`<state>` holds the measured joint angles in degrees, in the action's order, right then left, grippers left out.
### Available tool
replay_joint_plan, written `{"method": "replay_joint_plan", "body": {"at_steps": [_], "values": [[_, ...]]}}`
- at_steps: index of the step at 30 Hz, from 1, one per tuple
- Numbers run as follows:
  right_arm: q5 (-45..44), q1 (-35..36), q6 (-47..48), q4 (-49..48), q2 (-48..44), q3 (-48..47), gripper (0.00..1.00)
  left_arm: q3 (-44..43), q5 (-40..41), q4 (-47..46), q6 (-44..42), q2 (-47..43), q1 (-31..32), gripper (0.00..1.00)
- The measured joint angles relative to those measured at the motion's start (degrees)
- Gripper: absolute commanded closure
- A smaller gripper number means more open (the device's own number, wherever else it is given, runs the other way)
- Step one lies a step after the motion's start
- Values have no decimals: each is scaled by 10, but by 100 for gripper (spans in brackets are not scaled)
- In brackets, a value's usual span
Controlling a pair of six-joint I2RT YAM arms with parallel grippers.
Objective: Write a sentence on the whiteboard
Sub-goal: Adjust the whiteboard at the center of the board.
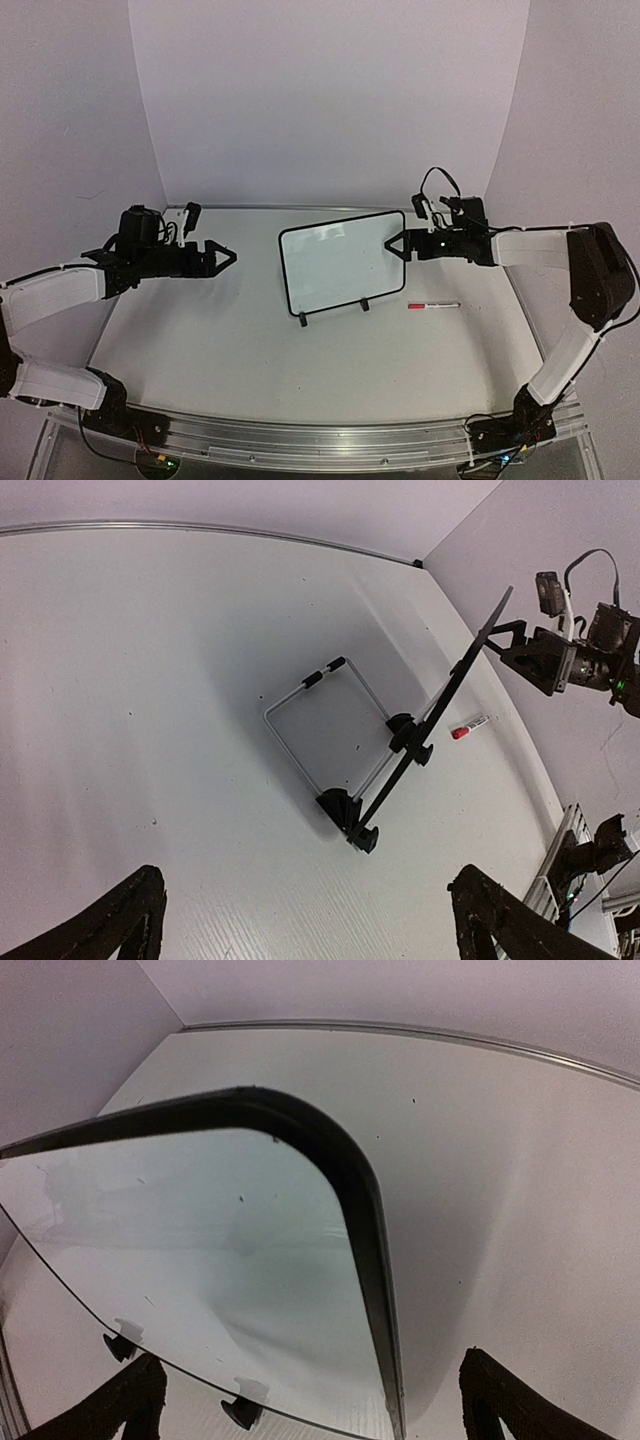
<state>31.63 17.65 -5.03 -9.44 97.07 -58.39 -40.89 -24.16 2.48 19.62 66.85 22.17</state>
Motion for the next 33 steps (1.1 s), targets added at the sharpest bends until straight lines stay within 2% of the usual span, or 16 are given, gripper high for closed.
{"method": "replay_joint_plan", "body": {"at_steps": [12,33], "values": [[54,4,6,2,24,-30,2,1,0,0,-2,-1,0,1],[20,65,2,5,24,-39,2,12,0,-1,-1,1,0,1]]}}
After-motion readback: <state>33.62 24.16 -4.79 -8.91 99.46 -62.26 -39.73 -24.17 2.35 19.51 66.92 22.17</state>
